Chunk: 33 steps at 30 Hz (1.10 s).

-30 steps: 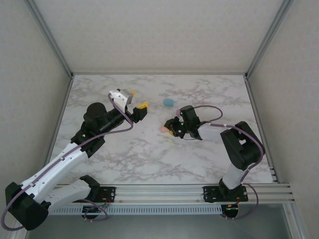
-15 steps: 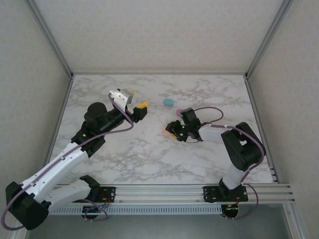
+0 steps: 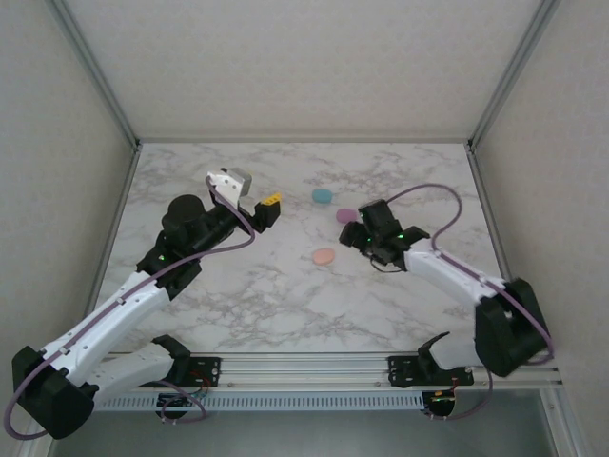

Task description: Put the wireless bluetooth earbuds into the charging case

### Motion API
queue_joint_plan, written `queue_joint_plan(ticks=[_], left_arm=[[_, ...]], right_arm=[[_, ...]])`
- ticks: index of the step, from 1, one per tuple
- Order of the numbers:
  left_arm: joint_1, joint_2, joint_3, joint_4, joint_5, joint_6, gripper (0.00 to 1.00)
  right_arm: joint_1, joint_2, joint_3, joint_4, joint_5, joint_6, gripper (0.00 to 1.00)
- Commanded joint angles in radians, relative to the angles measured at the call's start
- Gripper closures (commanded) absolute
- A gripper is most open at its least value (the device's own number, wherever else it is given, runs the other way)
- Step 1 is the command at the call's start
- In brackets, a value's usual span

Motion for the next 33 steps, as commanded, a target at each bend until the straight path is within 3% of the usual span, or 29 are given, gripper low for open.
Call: queue_joint_plan(ticks=[1,4,6,8,11,16,20,26,30,32,33], left_arm=[[0.037,0.009,-0.017,-0.019,-0.106,-0.025,0.07],[0.086,0.019,-0.032,-0.032,-0.193,-0.071,0.0],[0.141,0.031,-0.052,-0.036,-0.227,-0.105,0.0],[0.199,0.052,-0.065,-0.061,-0.277,-0.144,0.0],[0.282,0.066,-0.105,-0.059,-0.341,-0.187,0.0],[0.409,0.1,-0.19,-0.016,-0.42,-0.242,0.0],[0.447,0.145,-0.191,-0.028,-0.442,-0.171,0.0],[0.485,0.212,-0.224,0.055,-0.437,-0.143,0.0],[0.506,0.277,-0.251,0.148,-0.399,-0.131,0.0],[0.511,0.307,-0.272,0.226,-0.38,-0.118,0.0],[0.517,0.326,-0.283,0.267,-0.369,-0.114,0.0]], right_arm=[[-0.014,-0.122,0.037,-0.15,0.437,-0.142,0.12],[-0.036,-0.199,-0.043,-0.01,0.663,-0.316,0.02],[-0.089,-0.22,-0.147,0.216,0.695,-0.504,0.01],[-0.177,-0.201,-0.228,0.378,0.591,-0.62,0.01],[-0.29,-0.121,-0.291,0.513,0.451,-0.673,0.01],[-0.369,0.041,-0.354,0.779,0.242,-0.753,0.01],[-0.378,0.128,-0.354,0.935,0.091,-0.839,0.03],[-0.43,0.159,-0.427,1.113,-0.032,-0.864,0.03],[-0.458,0.235,-0.544,1.38,-0.112,-0.862,0.02],[-0.467,0.218,-0.482,1.232,-0.061,-0.824,0.02],[-0.487,0.221,-0.487,1.25,-0.072,-0.806,0.01]])
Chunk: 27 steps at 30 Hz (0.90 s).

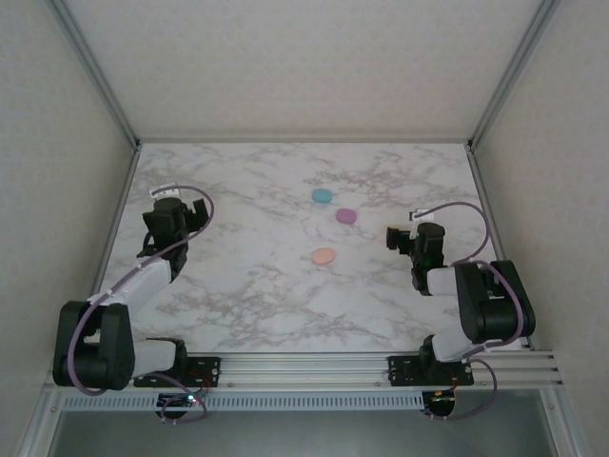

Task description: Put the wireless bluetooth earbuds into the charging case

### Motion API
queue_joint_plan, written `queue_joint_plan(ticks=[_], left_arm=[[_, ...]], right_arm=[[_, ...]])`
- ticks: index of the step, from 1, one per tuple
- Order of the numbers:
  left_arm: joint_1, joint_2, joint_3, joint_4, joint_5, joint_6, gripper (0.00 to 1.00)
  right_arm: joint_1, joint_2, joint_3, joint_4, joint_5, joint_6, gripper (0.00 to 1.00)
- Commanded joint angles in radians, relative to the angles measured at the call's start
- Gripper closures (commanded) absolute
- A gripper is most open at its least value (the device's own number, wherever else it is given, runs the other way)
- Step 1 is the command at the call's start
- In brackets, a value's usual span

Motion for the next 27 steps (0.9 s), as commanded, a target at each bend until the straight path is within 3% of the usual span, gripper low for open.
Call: queue_joint_plan(ticks=[1,3,6,9,12,15,21,27], left_arm=[[0.019,0.052,-0.036,0.185,0.057,0.034,0.0],[0.023,0.07,-0.021,0.187,0.099,0.066,0.0],[0.038,0.089,-0.052,0.322,0.192,0.094,0.0],[0.055,0.123,-0.007,0.279,0.226,0.092,0.0],[0.055,0.137,0.038,0.192,0.156,0.08,0.0],[0.054,0.125,0.103,-0.038,-0.002,0.046,0.0],[0.054,0.125,-0.085,0.211,0.039,0.123,0.0],[0.057,0.089,-0.123,0.228,0.117,0.123,0.0]], right_arm=[[-0.026,0.002,0.023,0.071,-0.011,0.036,0.01],[-0.019,0.002,0.02,0.084,0.009,0.034,0.01],[-0.018,0.003,0.02,0.083,0.007,0.034,0.01],[-0.019,0.003,0.022,0.08,0.004,0.032,0.01],[-0.018,0.002,0.022,0.08,0.002,0.032,0.01],[-0.018,0.002,0.022,0.078,0.001,0.032,0.01],[-0.018,0.002,0.023,0.077,0.0,0.032,0.01],[-0.019,0.001,0.024,0.077,-0.001,0.033,0.01]])
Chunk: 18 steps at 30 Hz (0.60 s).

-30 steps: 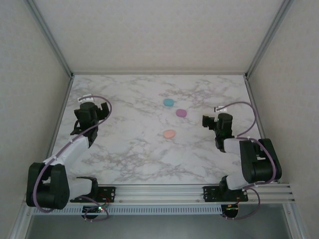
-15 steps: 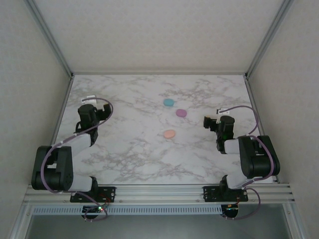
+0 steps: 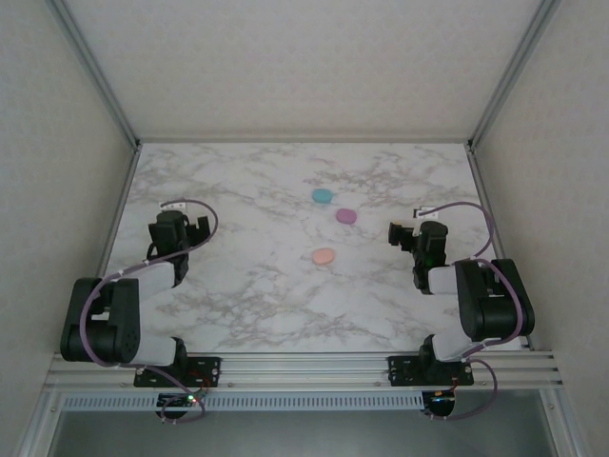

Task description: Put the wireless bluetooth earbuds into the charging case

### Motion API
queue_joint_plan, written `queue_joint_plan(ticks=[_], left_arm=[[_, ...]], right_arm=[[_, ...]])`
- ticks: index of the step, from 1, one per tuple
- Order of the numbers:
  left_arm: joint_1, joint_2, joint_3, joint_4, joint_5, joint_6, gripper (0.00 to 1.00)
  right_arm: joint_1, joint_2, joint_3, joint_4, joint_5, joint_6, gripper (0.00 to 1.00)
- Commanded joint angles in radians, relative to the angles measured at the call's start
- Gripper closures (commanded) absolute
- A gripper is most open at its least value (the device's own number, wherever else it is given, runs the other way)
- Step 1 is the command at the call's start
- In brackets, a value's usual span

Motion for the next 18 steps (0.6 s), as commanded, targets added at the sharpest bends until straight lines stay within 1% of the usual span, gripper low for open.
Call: queue_joint_plan(ticks=[1,3,4,5,7,8,9,10,11,14,15,16,17,18], left_arm=[[0.012,-0.035,-0.017,0.075,0.033,-0.039,0.0],[0.012,-0.046,-0.023,0.085,0.112,-0.103,0.0],[-0.004,-0.041,-0.015,0.077,0.132,-0.089,0.0],[-0.02,-0.023,-0.006,0.081,0.118,-0.072,0.0],[-0.022,0.005,0.002,0.107,0.123,-0.048,0.0],[-0.021,0.02,-0.018,0.179,0.132,-0.028,0.0],[-0.01,0.033,-0.011,0.172,0.134,-0.043,0.0],[-0.005,0.06,-0.019,0.212,0.138,-0.047,0.0],[-0.003,0.087,-0.039,0.264,0.165,-0.038,0.0],[-0.003,0.134,-0.111,0.438,0.191,-0.025,0.0],[-0.003,0.12,-0.103,0.395,0.184,-0.026,0.0],[-0.003,0.131,-0.088,0.39,0.148,-0.04,0.0],[-0.001,0.129,-0.069,0.347,0.094,-0.067,0.0],[0.004,0.13,-0.07,0.358,0.093,-0.072,0.0]], right_arm=[[-0.001,-0.001,0.019,0.032,-0.002,0.008,0.01],[-0.002,-0.002,0.019,0.032,-0.002,0.008,0.01],[-0.002,-0.001,0.019,0.031,-0.001,0.008,0.01],[-0.001,-0.002,0.019,0.031,-0.002,0.008,0.01],[-0.002,-0.001,0.019,0.032,-0.002,0.008,0.01],[-0.001,-0.002,0.019,0.032,-0.002,0.008,0.01],[-0.001,-0.001,0.019,0.032,-0.002,0.008,0.01],[-0.002,-0.001,0.019,0.032,-0.002,0.008,0.01],[-0.001,-0.002,0.019,0.031,-0.002,0.007,0.01],[-0.001,0.0,0.019,0.032,-0.003,0.008,0.01],[-0.002,-0.001,0.019,0.031,-0.003,0.007,0.01],[-0.001,-0.002,0.019,0.031,-0.003,0.007,0.01],[-0.002,-0.002,0.019,0.031,-0.003,0.007,0.01],[-0.001,-0.001,0.019,0.031,-0.003,0.007,0.01]])
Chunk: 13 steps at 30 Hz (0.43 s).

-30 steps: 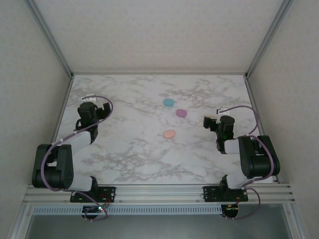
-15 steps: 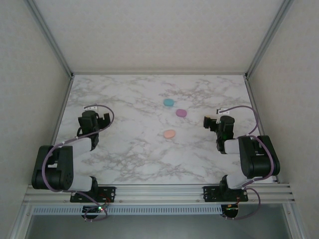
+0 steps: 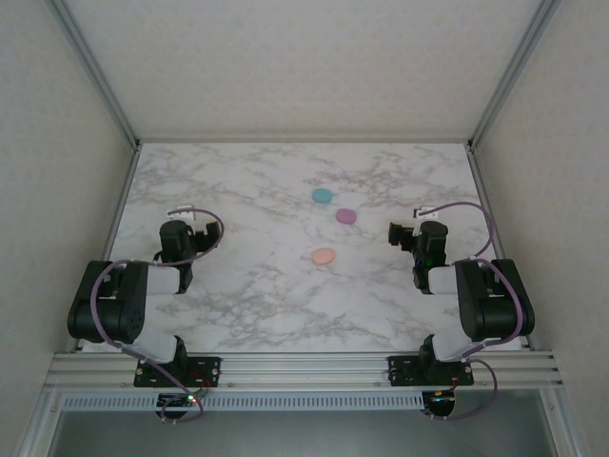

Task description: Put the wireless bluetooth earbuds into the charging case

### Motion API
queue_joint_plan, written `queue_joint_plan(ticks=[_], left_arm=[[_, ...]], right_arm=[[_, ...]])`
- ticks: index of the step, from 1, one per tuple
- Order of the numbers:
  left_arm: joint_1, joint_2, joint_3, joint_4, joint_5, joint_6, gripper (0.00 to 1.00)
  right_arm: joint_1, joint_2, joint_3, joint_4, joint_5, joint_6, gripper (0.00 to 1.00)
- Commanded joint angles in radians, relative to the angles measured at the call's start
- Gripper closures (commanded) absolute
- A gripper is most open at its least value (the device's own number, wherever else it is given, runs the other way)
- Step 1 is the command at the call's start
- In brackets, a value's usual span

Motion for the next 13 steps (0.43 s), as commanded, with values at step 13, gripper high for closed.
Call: queue_joint_plan(ticks=[13], left_arm=[[0.006,0.001,0.02,0.07,-0.039,-0.023,0.0]], right_arm=[[-0.001,-0.002,0.019,0.031,-0.005,0.007,0.01]])
